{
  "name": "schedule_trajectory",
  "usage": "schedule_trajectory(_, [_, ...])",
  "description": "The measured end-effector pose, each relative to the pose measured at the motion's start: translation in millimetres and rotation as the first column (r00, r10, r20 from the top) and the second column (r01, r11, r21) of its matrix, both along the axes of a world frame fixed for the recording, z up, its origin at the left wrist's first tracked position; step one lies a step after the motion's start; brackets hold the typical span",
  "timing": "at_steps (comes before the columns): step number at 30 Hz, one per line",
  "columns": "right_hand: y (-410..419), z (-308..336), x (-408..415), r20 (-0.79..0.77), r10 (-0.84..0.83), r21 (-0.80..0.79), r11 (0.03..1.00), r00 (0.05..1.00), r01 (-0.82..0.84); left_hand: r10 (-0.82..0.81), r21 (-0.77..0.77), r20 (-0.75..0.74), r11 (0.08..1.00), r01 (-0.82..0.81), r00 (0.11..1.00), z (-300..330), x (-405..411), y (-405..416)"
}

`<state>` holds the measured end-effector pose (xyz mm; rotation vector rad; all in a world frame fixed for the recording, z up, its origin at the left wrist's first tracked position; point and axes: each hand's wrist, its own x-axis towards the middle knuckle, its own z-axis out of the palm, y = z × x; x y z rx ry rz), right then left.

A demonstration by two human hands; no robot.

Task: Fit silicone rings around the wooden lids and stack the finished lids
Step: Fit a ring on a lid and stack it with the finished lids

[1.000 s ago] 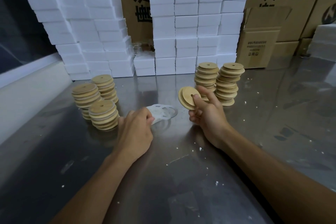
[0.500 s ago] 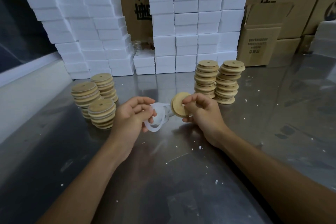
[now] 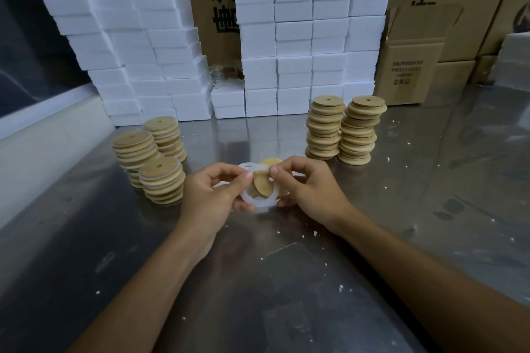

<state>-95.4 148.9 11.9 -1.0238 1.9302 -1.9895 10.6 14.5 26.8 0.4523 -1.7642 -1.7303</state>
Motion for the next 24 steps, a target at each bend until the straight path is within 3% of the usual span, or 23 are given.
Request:
schedule_trajectory(3, [-0.2,-2.4,-1.5,-0.049,-0.001,0.007,1.000,0.999,0.001,0.003,-0.051,0.063,0.999,0.000,0.998,-3.2,-1.2,3.1])
schedule_trajectory(10, [-3.8,-8.8,-3.3,-0.146,-0.015,0.052,0.998,0.989,0.023,0.045,0.048,0.084,0.998,-0.050,0.995,-6.4,-6.2,-1.6])
schedule_trajectory(24, [-4.3,-12.8,-3.1,-0.302,-0.038,0.104,0.992,0.952,0.073,0.105,-0.096,0.033,0.990,-0.102,0.994,-19.3,-12.9,-5.4])
